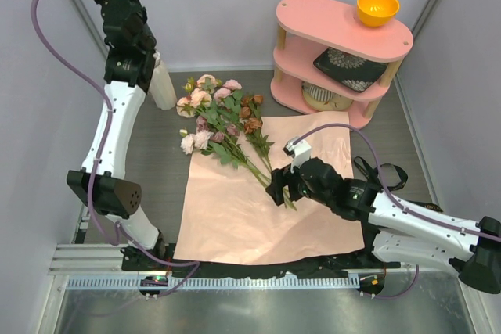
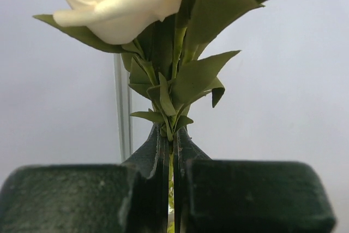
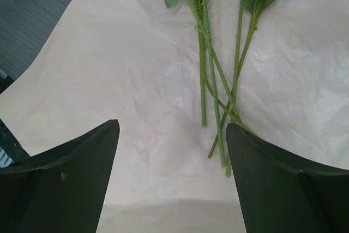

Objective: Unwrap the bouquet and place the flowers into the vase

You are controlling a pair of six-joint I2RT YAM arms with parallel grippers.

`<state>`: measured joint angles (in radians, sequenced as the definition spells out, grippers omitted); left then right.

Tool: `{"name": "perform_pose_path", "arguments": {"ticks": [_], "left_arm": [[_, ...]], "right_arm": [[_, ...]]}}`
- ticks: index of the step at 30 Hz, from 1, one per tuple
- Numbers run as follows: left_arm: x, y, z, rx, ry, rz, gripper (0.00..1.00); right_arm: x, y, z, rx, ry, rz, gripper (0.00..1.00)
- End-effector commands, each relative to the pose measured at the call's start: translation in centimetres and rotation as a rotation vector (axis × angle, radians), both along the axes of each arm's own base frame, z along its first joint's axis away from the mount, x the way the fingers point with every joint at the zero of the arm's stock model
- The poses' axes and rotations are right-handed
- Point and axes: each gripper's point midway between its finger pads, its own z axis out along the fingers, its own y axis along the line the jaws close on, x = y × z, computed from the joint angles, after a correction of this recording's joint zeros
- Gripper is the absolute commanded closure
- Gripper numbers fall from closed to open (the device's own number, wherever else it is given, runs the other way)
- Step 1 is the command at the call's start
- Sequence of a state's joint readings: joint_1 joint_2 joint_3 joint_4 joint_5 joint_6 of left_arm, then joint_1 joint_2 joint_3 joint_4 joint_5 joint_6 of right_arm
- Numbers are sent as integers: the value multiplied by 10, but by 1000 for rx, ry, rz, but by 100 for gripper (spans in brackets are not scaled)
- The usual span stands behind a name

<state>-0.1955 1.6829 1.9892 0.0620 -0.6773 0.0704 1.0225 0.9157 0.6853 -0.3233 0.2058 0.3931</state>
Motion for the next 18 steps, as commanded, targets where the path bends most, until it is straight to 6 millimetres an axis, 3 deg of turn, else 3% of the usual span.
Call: {"name": "perform_pose_path", "arguments": {"ticks": [1, 10, 18], "left_arm": [[-8, 13, 40, 16, -122, 18, 100], [9, 19, 1, 36, -57, 35, 100], [39, 23, -65, 33, 50, 59, 100]], "right_arm": [[20, 13, 32, 83, -58, 4, 15], [31, 7, 24, 94, -11, -17, 15], [35, 4, 23, 100, 3, -41, 15]]}}
